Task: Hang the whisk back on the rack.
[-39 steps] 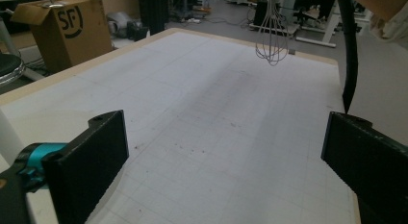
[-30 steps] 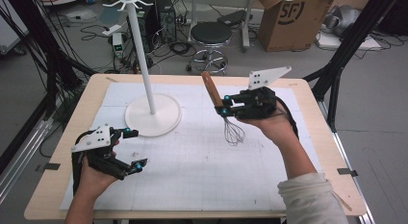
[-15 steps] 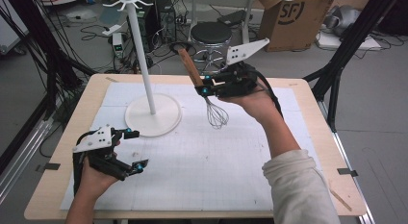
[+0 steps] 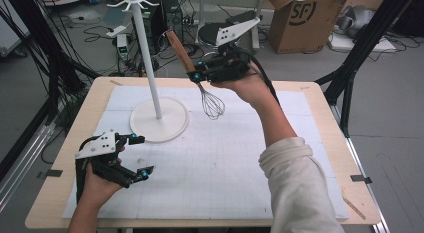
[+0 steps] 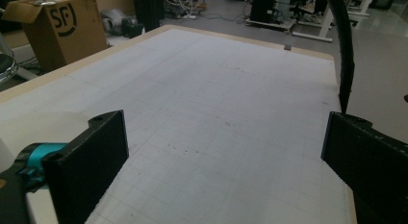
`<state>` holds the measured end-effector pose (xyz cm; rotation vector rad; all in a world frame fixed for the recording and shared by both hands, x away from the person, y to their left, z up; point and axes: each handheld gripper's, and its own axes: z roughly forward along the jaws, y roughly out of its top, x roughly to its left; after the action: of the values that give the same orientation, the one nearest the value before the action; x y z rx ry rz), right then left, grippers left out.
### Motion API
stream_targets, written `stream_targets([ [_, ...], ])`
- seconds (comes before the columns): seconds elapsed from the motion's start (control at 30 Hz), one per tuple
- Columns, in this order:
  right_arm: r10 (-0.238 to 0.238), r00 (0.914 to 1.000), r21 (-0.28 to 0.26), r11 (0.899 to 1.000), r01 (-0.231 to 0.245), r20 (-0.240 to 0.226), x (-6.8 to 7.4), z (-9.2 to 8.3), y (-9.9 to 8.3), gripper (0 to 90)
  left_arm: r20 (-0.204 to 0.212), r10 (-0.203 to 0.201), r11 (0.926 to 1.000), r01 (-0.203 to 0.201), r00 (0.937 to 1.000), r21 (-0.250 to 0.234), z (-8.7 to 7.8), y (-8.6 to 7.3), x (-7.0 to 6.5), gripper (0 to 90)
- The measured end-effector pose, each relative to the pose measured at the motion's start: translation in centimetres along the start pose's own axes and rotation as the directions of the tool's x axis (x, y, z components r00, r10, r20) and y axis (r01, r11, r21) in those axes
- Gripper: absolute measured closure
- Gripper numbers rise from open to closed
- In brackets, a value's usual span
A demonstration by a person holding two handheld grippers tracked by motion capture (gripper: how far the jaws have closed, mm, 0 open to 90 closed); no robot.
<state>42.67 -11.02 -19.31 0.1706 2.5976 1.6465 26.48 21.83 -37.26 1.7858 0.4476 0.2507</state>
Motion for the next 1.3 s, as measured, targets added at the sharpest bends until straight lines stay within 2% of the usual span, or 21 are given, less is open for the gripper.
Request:
stream_targets([
  [0.07,0.012,0.9999,0.001,1.0,-0.012,-0.007,0.0,0.2,0.3,73.5,0.001,0.0,1.0,0.0,1.0,0.0,0.0,0.0,0.0,3.0],
  [0.27,0.023,0.9989,-0.008,1.0,-0.024,-0.04,-1.2,1.9,1.9,73.5,-0.005,0.007,1.0,-0.007,1.0,-0.001,-0.2,0.2,0.0,3.1],
  [0.67,0.021,0.9974,-0.019,1.0,-0.023,-0.069,-3.0,4.5,4.5,73.5,-0.01,-0.002,1.0,0.002,0.9999,-0.003,-0.4,-0.2,0.3,3.0],
  [0.9,0.052,0.9961,-0.05,0.997,-0.056,-0.072,-4.3,4.9,4.4,73.4,-0.014,-0.013,0.9999,0.013,0.9998,-0.007,-0.5,-0.4,0.4,3.1],
  [1.3,0.091,0.9933,-0.041,0.995,-0.094,-0.071,-5.0,5.6,3.9,73.5,-0.006,-0.009,1.0,0.009,0.9999,0.003,-0.2,-0.4,0.4,3.1],
])
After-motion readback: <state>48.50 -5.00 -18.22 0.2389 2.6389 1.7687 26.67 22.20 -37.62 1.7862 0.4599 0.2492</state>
